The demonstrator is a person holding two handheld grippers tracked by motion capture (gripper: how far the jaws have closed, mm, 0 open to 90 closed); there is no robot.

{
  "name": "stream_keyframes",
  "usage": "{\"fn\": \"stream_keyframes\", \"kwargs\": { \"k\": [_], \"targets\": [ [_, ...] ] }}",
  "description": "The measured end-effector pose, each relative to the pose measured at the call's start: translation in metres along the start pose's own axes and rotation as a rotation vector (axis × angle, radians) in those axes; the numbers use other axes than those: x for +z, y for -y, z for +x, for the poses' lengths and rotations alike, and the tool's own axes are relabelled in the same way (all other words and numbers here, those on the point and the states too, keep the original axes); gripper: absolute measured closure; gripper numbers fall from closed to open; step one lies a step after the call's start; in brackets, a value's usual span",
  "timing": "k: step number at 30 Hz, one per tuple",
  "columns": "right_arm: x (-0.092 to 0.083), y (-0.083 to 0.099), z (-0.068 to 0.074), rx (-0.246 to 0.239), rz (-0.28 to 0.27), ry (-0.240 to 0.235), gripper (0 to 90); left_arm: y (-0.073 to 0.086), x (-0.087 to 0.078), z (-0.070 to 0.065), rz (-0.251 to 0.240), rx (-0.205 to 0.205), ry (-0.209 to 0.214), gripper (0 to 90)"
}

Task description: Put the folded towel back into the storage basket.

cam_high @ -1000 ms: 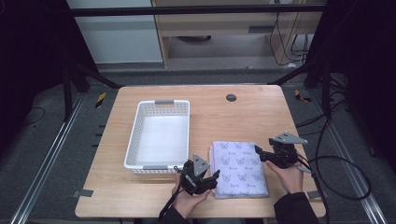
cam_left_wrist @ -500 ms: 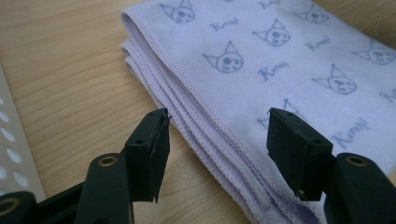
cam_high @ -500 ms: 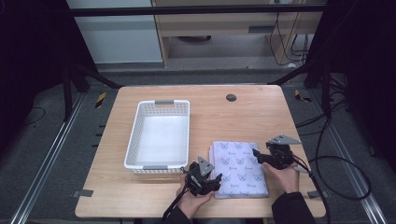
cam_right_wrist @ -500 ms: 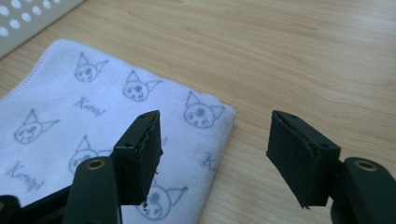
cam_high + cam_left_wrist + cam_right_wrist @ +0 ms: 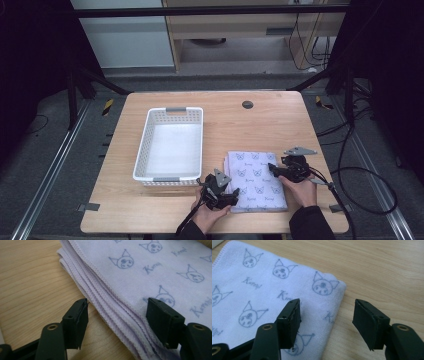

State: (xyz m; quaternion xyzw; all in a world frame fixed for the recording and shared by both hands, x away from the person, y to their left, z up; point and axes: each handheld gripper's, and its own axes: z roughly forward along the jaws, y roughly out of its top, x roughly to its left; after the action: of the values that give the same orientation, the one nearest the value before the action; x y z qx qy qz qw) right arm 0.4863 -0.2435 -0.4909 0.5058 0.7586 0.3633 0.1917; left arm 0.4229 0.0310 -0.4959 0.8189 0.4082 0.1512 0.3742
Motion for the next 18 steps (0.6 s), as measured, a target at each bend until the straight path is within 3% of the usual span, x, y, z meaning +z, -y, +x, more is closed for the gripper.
{"fn": "stream_keyframes", "kwargs": {
  "k": [10,18],
  "targets": [
    [0.0055,0.0029,-0.0014,0.023,0.017,-0.021,42.4,0.0006,0.0052,-0.0013,0.001,-0.003,0.011,33.2],
    [0.0078,0.0045,-0.005,0.102,0.031,-0.09,55.3,0.0003,0.0079,0.0019,0.007,-0.022,0.042,34.0]
  ]
}}
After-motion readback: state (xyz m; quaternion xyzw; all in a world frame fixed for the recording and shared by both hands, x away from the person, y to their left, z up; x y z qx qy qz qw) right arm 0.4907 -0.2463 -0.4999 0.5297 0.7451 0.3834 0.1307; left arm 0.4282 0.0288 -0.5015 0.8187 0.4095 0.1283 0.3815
